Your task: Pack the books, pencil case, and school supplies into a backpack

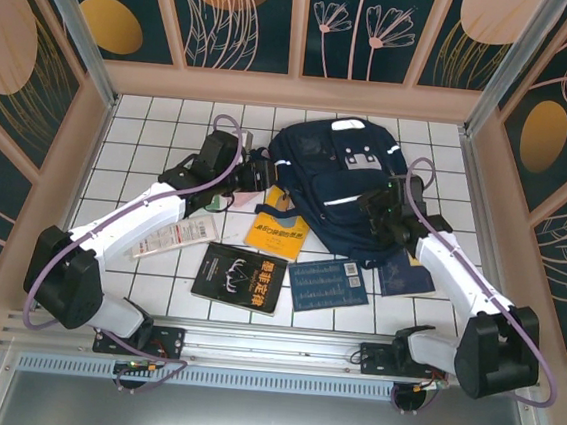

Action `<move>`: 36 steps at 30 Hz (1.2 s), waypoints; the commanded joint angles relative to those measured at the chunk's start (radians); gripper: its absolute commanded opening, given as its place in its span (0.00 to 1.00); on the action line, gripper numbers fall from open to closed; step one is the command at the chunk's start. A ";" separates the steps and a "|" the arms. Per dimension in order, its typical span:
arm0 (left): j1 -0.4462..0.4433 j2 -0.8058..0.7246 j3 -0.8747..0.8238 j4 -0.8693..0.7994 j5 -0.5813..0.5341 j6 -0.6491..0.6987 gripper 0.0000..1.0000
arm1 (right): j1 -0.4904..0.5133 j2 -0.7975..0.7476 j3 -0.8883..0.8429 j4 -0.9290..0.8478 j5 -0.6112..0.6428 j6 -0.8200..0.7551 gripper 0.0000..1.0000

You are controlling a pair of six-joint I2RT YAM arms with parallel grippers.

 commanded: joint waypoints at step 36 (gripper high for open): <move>-0.001 -0.049 -0.176 0.282 -0.020 0.251 0.72 | -0.184 0.118 0.121 0.298 -0.193 -0.038 0.00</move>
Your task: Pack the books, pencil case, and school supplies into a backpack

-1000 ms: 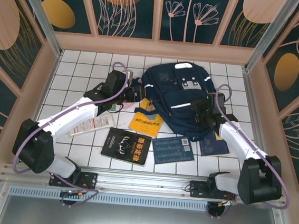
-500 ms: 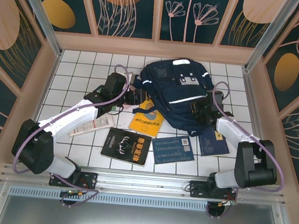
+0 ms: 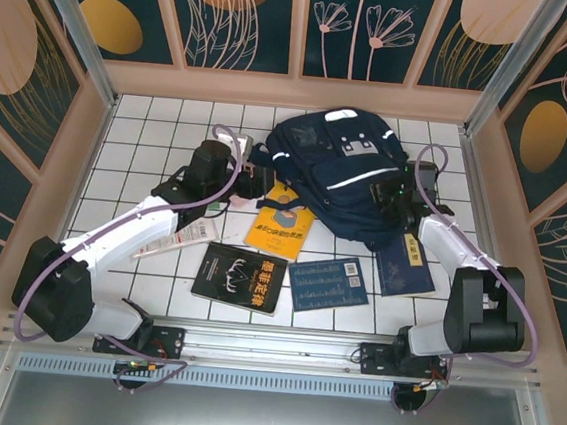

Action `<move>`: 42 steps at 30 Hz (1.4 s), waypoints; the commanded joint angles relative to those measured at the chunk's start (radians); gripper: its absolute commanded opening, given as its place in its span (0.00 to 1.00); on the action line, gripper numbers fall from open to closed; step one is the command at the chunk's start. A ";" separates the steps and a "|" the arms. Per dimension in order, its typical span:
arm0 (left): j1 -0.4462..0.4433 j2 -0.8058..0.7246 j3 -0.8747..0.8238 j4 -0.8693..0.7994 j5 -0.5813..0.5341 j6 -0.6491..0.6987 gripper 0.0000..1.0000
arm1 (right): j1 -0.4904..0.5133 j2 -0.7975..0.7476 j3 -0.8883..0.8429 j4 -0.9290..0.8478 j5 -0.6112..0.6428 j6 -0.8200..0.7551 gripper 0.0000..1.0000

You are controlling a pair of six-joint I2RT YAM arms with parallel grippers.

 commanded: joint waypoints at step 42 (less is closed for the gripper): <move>0.078 0.691 -0.003 0.922 0.561 -0.365 0.77 | -0.097 -0.092 0.310 -0.112 -0.255 0.120 0.00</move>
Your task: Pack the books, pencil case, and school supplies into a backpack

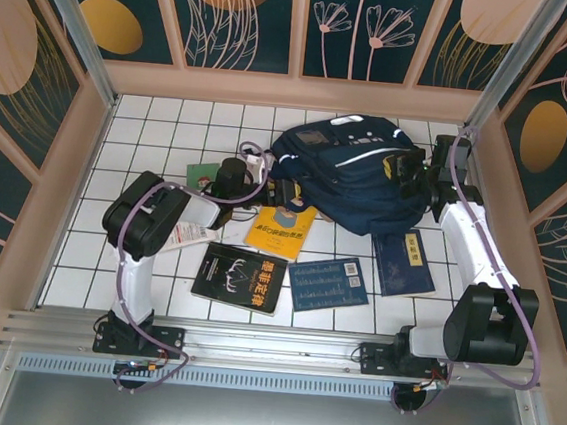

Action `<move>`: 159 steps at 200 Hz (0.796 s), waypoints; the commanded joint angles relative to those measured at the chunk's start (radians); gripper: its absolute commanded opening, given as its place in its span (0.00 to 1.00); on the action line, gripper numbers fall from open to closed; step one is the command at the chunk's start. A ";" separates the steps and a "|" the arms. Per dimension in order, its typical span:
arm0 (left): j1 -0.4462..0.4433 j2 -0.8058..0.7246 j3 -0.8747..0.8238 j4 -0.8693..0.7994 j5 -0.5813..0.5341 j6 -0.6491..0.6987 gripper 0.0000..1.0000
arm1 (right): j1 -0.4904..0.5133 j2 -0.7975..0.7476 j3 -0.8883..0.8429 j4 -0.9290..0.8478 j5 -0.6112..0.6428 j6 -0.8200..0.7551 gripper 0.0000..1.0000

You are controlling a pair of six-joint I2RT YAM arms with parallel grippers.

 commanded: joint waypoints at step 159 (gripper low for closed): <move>0.004 0.125 0.027 0.433 0.116 -0.210 0.04 | 0.005 -0.045 0.026 0.115 -0.047 0.017 0.00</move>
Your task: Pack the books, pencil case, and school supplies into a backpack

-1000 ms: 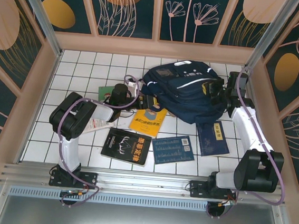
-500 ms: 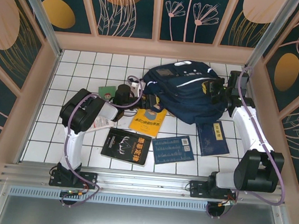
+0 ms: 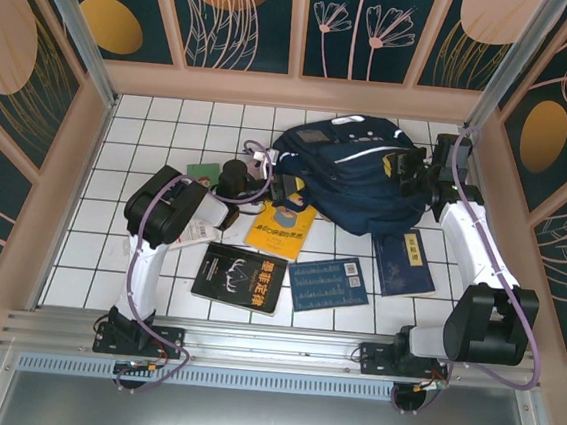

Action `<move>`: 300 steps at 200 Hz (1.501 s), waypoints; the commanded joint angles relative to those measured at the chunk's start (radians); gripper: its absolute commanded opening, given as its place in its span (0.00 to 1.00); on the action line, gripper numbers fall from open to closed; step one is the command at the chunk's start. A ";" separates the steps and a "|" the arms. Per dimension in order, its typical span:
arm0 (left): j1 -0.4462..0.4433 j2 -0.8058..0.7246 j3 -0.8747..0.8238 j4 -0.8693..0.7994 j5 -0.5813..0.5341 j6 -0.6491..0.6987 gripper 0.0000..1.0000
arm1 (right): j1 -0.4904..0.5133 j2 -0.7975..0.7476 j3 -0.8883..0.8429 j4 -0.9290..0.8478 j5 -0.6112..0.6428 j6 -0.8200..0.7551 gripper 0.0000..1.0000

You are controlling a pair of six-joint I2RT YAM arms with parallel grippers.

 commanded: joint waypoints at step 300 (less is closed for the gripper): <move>-0.002 -0.221 -0.135 -0.367 -0.026 0.258 0.00 | 0.170 -0.312 -0.564 0.098 0.039 -0.045 0.52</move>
